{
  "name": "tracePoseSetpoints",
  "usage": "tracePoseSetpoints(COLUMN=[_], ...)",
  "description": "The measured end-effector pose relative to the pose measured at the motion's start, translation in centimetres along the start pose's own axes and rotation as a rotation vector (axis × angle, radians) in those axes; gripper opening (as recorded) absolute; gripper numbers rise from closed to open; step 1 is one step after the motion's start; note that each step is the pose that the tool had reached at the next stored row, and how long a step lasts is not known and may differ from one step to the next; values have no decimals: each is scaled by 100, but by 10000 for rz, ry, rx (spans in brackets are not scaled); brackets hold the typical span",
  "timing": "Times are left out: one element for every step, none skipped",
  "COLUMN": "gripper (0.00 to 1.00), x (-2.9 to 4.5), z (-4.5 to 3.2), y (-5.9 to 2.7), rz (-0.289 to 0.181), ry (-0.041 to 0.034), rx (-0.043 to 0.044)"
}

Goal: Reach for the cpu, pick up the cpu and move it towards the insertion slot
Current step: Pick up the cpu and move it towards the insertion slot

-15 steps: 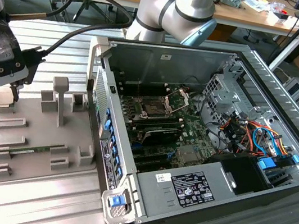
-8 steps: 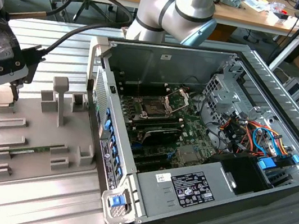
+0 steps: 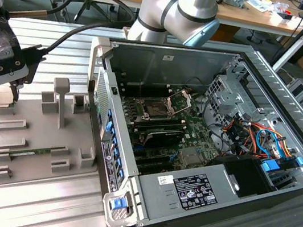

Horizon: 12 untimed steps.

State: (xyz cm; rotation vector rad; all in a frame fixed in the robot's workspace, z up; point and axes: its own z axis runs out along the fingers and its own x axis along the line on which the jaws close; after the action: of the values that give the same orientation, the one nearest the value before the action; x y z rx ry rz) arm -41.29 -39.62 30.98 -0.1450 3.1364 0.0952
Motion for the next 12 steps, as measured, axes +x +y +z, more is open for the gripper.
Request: tracePoseSetpoints(gripper=[54,54,54,54,54,54,54,54,54,54,54,54], x=[0,0,0,0,0,0,0,0,0,0,0,0], z=[-6,-12,-20,-28,-36,-45,-50,-56,-64,-69,-75,-82], y=[0,1,1,2,2,3,3,3,4,4,4,5], rz=[0,0,0,-1,0,0,0,0,0,0,0,0], ry=[0,0,0,1,0,1,0,1,0,0,-1,-1], rx=[-1,-3,-4,-5,-6,-7,-7,-8,-9,-10,-11,-11])
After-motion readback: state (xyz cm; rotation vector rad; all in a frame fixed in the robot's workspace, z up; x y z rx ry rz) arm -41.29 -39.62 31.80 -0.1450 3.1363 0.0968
